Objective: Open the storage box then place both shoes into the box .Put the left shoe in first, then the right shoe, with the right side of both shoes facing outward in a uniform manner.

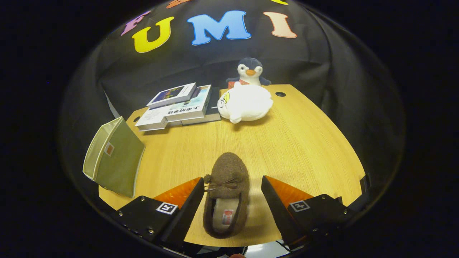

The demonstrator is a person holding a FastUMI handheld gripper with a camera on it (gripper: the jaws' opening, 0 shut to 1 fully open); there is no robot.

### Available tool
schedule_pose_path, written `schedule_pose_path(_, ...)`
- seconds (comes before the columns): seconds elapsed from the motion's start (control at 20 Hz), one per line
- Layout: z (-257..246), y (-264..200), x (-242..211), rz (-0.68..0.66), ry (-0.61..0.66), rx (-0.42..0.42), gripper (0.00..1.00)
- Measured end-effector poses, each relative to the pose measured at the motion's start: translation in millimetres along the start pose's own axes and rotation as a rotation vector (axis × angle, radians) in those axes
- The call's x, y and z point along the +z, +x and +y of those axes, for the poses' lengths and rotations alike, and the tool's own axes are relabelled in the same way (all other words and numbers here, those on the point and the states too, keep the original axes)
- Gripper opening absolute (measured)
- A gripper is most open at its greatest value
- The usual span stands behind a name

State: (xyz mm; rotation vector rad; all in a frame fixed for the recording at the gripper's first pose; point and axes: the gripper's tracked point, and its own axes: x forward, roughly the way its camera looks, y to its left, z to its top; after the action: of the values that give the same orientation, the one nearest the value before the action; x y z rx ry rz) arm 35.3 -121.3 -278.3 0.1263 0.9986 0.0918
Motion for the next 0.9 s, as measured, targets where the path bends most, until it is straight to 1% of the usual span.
schedule_pose_path(0.25,-19.3,14.1,-23.8,0.062,-0.025,-0.026,0.98)
schedule_pose_path(0.5,-23.2,25.7,-42.6,0.121,-0.022,-0.006,0.98)
schedule_pose_path(0.9,-29.0,40.5,-64.3,0.201,-0.034,-0.012,0.98)
